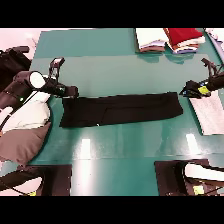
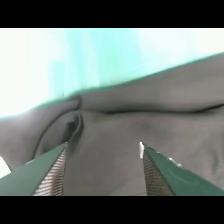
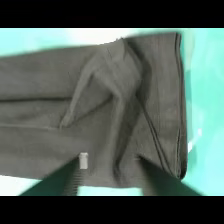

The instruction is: Fold the shirts.

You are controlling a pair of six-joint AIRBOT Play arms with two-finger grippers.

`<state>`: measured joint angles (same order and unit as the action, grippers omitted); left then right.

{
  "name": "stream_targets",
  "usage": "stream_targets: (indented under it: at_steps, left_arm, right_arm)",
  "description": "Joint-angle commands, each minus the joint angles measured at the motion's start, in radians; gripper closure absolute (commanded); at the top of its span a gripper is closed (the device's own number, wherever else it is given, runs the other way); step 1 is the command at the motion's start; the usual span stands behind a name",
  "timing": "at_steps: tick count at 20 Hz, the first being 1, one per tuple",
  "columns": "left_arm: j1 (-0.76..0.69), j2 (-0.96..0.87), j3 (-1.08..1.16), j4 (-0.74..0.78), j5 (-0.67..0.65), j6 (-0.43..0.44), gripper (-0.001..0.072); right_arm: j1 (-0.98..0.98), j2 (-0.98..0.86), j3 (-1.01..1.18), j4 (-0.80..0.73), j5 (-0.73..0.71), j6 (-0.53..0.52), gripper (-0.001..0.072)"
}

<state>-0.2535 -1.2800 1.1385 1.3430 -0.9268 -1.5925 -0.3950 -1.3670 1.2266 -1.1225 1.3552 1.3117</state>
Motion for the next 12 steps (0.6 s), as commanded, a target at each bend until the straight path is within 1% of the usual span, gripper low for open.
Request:
stream_targets:
  at_steps: [1,2,3,4,6,8,12]
  left_arm:
    - [-0.001,-0.011,0.05,-0.058,-0.027,-0.006,0.0161]
    - [-0.001,-0.011,0.049,-0.097,-0.026,-0.006,0.0225]
    - [-0.001,-0.011,0.047,-0.139,-0.026,-0.003,0.0512]
    - [-0.003,-0.011,0.047,-0.163,-0.022,0.006,0.0672]
    - [-0.029,-0.012,0.047,-0.187,-0.002,0.006,0.0676]
    - [-0.084,-0.012,0.047,-0.188,0.015,0.002,0.0682]
    - [-0.209,-0.043,0.048,-0.19,0.095,-0.057,0.0682]
  right_arm:
    - [-0.09,-0.037,0.021,0.051,0.018,-0.067,0.0178]
    - [-0.122,-0.049,0.021,0.05,0.029,-0.069,0.0178]
    - [-0.155,-0.071,0.021,0.055,0.041,-0.072,0.0178]
    - [-0.181,-0.097,0.021,0.061,0.055,-0.076,0.0178]
    - [-0.207,-0.167,0.021,0.085,0.079,-0.109,0.0179]
    - [-0.2,-0.235,0.021,0.092,0.095,-0.121,0.0179]
    - [-0.14,-0.334,0.021,0.13,0.077,-0.153,0.0179]
